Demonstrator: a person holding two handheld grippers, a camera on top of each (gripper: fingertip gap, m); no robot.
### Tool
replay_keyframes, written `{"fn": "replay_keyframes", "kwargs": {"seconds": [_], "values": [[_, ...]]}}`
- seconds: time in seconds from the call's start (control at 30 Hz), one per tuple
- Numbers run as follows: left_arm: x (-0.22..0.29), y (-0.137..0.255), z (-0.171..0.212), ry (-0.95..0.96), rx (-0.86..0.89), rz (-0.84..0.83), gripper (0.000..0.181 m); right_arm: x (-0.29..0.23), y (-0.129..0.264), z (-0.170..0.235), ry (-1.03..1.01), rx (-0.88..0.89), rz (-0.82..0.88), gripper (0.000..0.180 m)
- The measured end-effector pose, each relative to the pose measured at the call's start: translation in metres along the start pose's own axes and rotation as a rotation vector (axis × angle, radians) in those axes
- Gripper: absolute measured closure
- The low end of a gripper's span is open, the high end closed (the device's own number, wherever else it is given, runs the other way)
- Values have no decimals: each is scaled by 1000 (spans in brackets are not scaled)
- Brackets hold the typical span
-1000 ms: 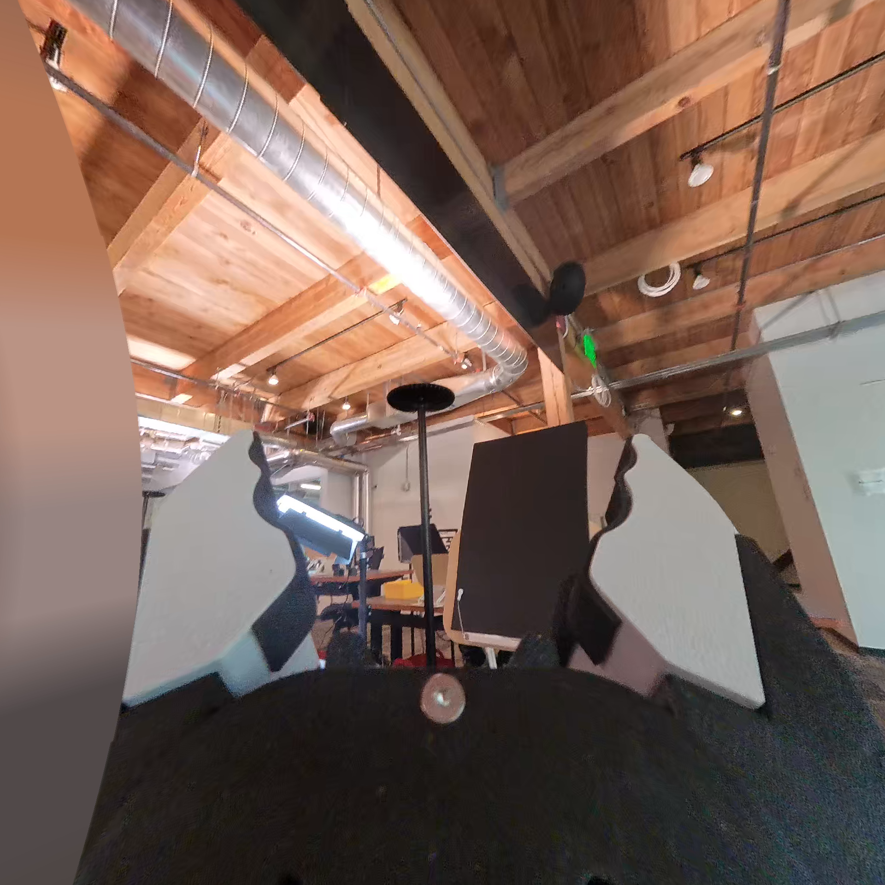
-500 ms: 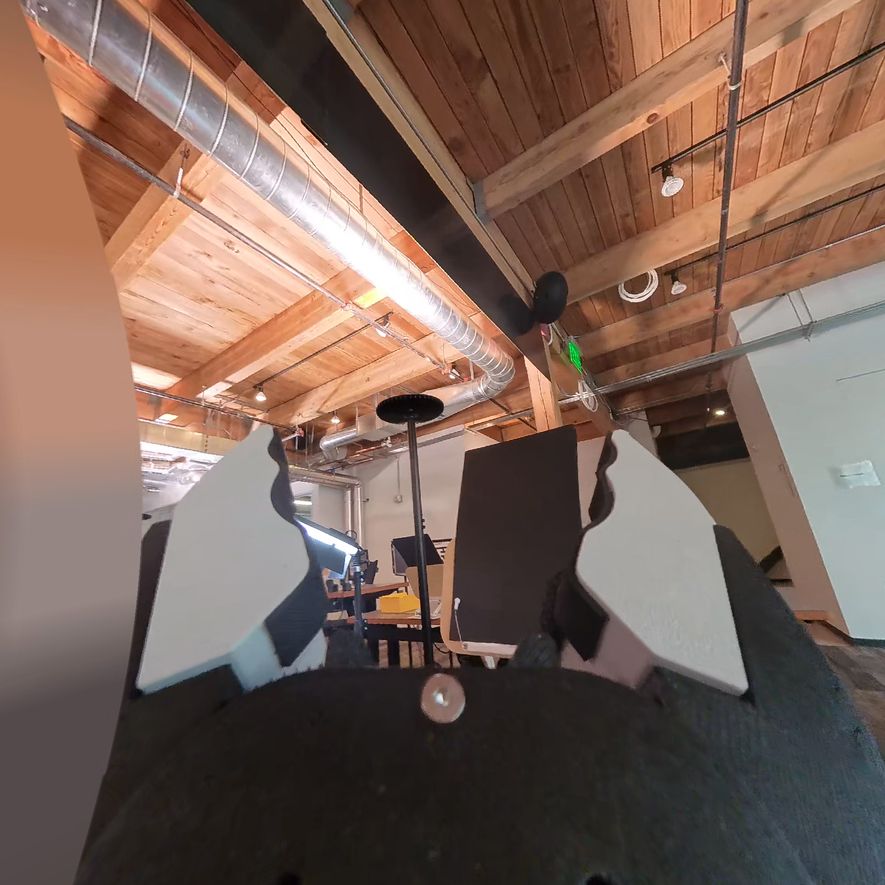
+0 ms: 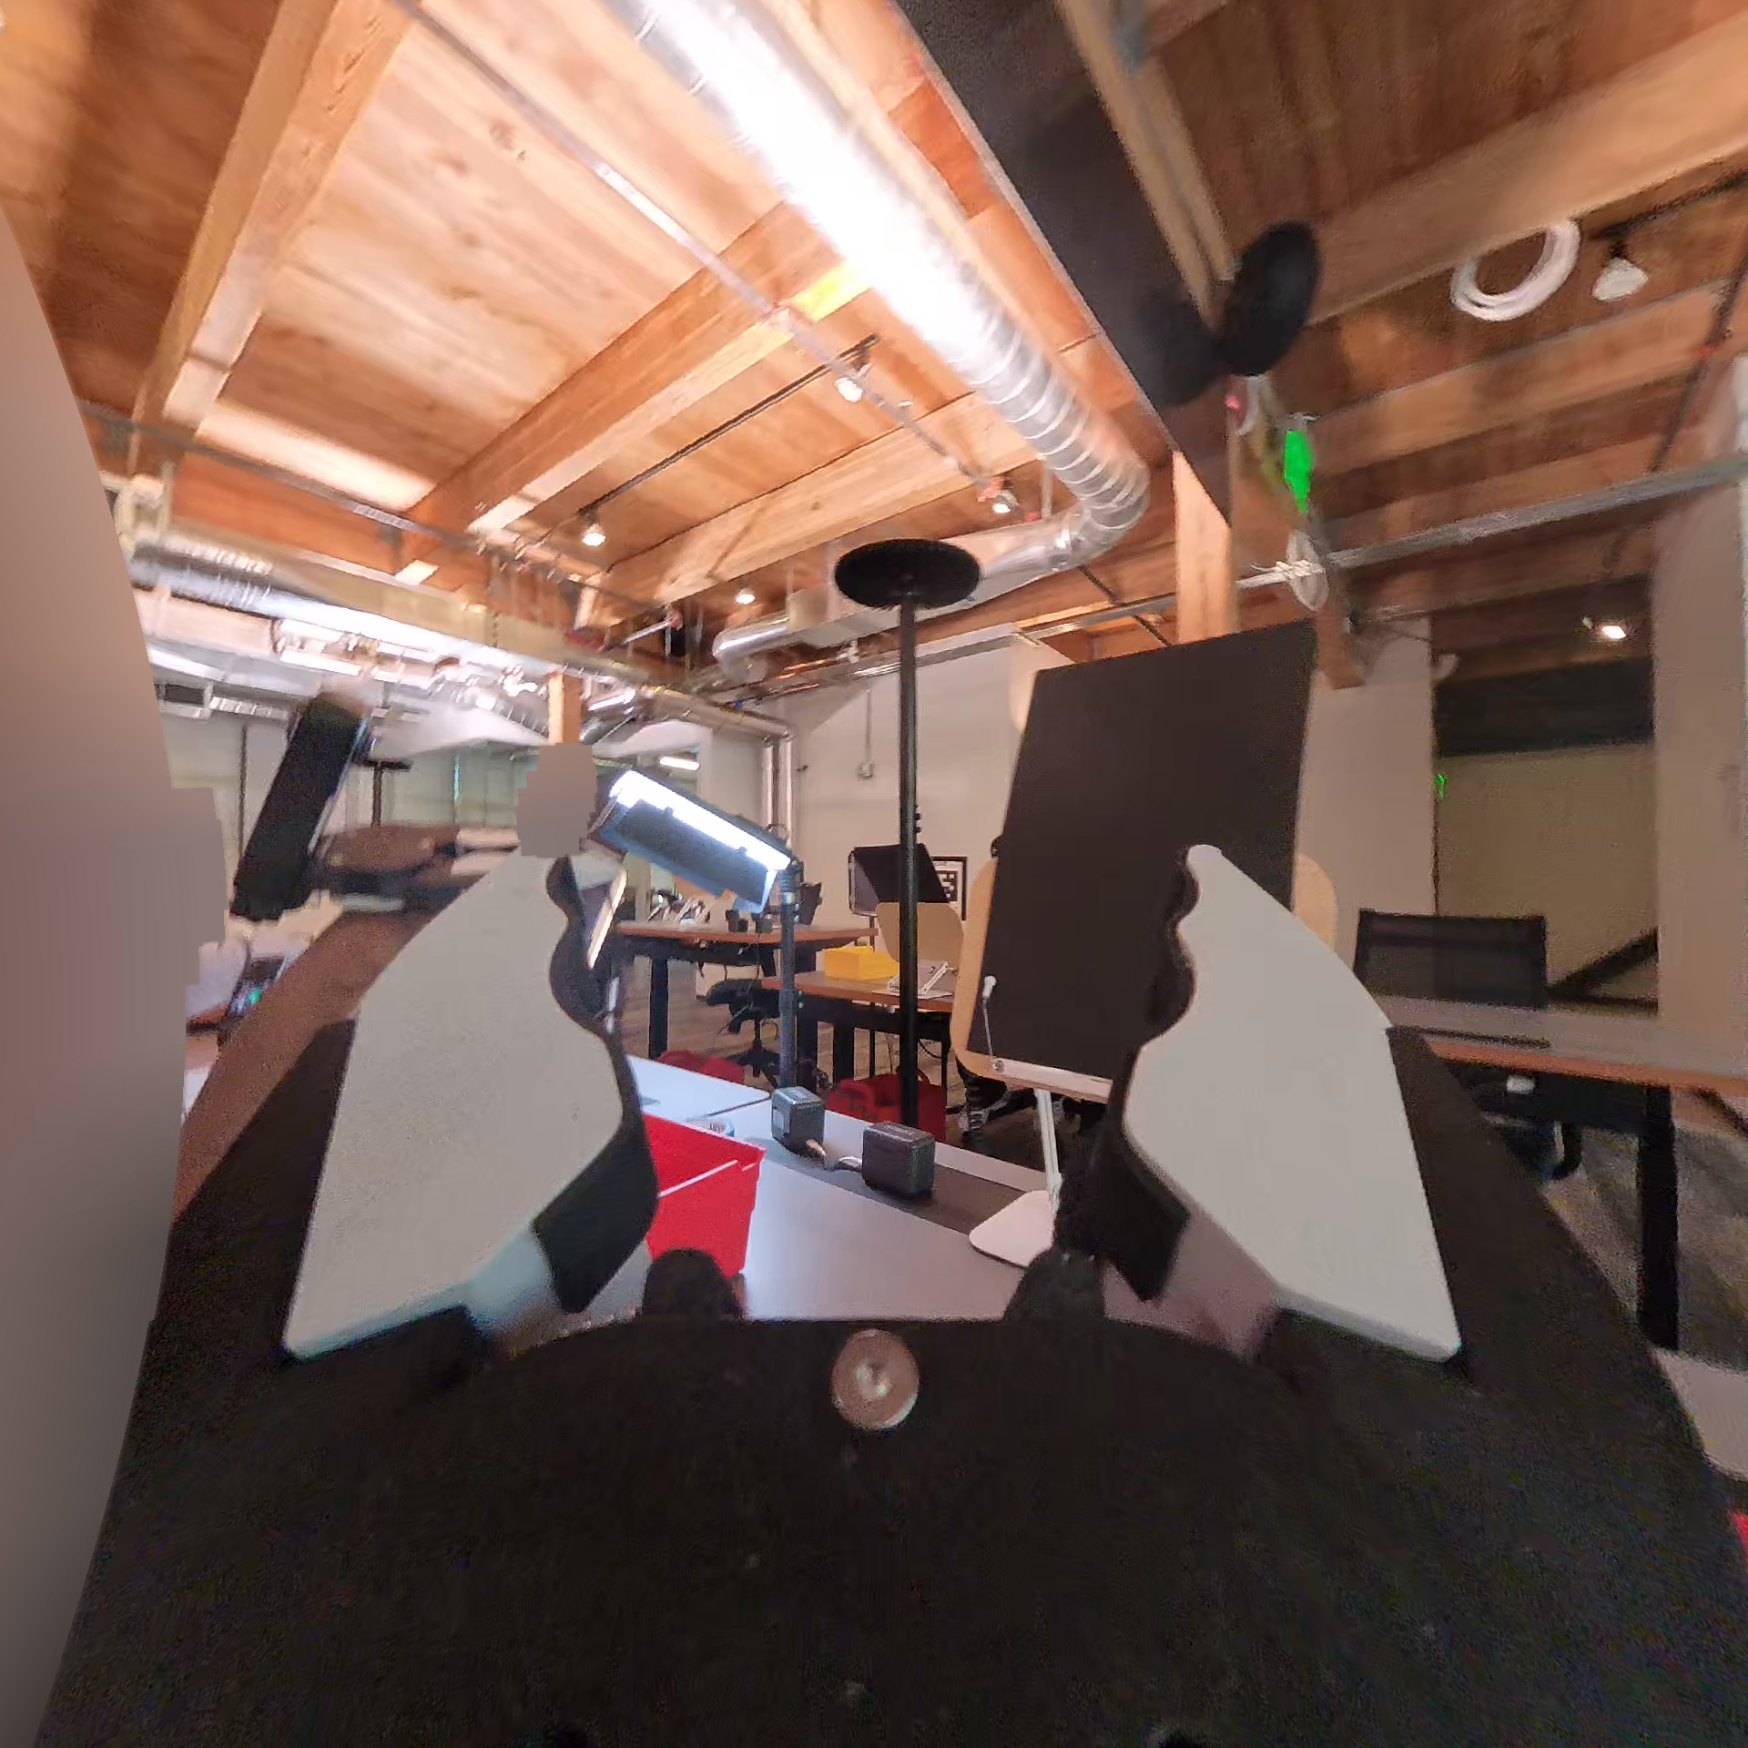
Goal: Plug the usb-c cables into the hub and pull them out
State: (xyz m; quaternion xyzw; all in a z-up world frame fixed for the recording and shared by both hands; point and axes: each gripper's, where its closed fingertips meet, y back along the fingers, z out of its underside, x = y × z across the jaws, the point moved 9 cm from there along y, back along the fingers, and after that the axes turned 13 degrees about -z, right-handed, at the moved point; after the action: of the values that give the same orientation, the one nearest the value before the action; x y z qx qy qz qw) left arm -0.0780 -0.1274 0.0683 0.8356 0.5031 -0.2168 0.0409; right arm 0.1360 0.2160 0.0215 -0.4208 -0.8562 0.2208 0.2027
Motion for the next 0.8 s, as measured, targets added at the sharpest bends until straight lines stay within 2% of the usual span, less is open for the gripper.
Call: {"fn": "replay_keyframes", "kwargs": {"seconds": [0.03,0.13,0.2,0.3,0.47,0.6,0.67,0.73,0.8], "values": [[12,2,-8,-11,17,-3,176,-8,-8,7,53,-4,-26,65],[46,5,-28,-61,51,15,177,-41,-28,32,317,74,-46,75],[65,7,-38,-121,53,47,177,-69,-35,58,586,148,-62,82],[82,7,-54,-145,80,104,176,-98,-45,102,981,71,-111,85],[99,4,-77,-73,138,190,176,-97,-56,128,1066,21,-21,83],[120,3,-70,25,174,340,177,-97,-61,135,1218,-8,73,85],[129,0,-67,20,157,399,177,-97,-59,140,1334,-36,110,93],[134,-2,-65,0,143,394,177,-96,-57,137,1441,-11,164,111],[138,-3,-64,-14,139,400,177,-96,-56,131,1425,9,192,116]]}}
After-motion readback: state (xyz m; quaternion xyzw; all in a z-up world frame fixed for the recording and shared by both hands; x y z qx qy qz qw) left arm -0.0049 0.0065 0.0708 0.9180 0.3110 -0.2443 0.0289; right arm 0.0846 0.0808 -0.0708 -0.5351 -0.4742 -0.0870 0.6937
